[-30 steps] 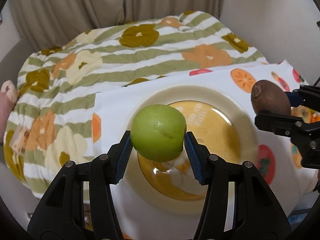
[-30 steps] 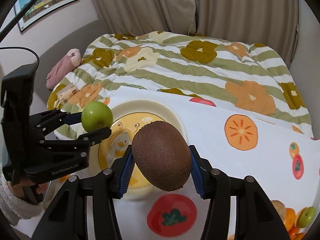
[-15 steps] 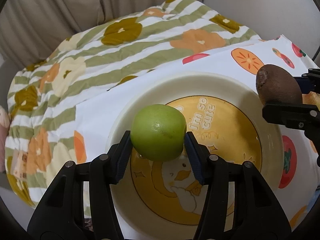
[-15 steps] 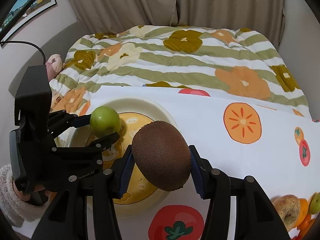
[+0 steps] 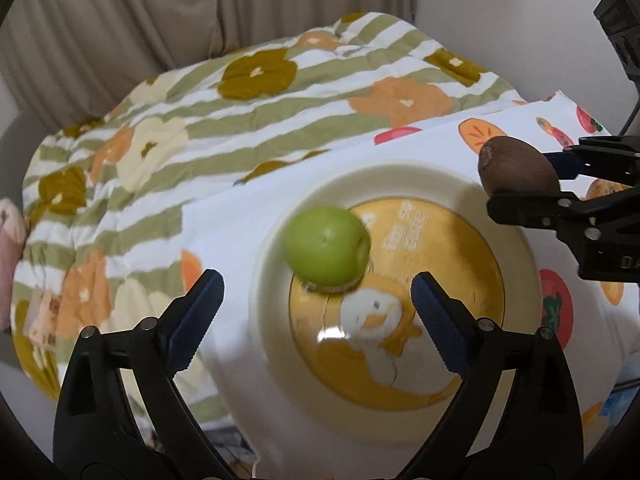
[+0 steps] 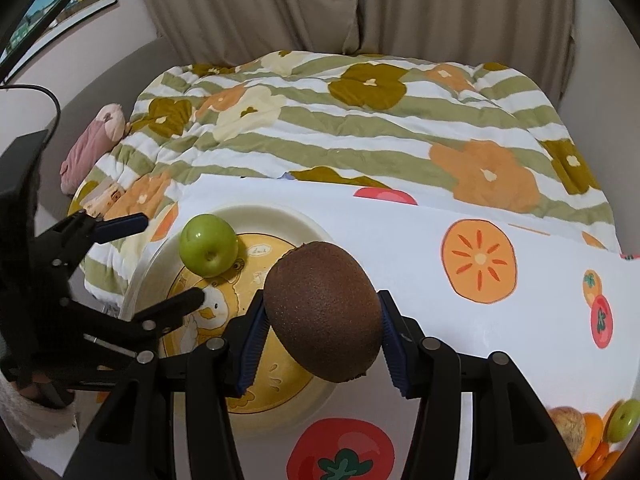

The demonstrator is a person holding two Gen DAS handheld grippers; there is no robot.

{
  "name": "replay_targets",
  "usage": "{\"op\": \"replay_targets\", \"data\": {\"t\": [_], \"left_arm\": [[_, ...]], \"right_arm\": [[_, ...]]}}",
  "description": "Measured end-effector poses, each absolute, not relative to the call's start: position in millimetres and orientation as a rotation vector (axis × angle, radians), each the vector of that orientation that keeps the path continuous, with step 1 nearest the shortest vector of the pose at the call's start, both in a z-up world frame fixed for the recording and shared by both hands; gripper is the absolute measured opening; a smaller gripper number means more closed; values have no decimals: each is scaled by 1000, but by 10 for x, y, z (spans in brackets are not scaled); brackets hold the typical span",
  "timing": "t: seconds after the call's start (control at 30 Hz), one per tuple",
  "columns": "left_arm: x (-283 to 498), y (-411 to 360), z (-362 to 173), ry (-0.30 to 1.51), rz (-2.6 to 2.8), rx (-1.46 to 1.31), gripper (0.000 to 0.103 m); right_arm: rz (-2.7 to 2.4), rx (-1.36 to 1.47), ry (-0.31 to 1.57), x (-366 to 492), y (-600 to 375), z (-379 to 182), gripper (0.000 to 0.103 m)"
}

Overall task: Organize fruits
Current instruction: 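Open the left tool over the bowl while the right tool releases the kiwi beside it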

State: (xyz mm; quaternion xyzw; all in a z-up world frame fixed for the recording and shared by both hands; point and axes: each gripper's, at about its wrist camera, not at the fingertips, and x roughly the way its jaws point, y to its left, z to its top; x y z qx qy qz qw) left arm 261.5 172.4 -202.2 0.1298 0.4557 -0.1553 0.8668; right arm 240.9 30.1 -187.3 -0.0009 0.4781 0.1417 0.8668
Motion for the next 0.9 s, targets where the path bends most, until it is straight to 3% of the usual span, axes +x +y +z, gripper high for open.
{"op": "replay_targets", "data": {"t": [0.9], "left_arm": [[2256,2030,-2151,1007,-265,215,100]], "right_arm": [[418,-296,970,2699,921,-2401,49]]}}
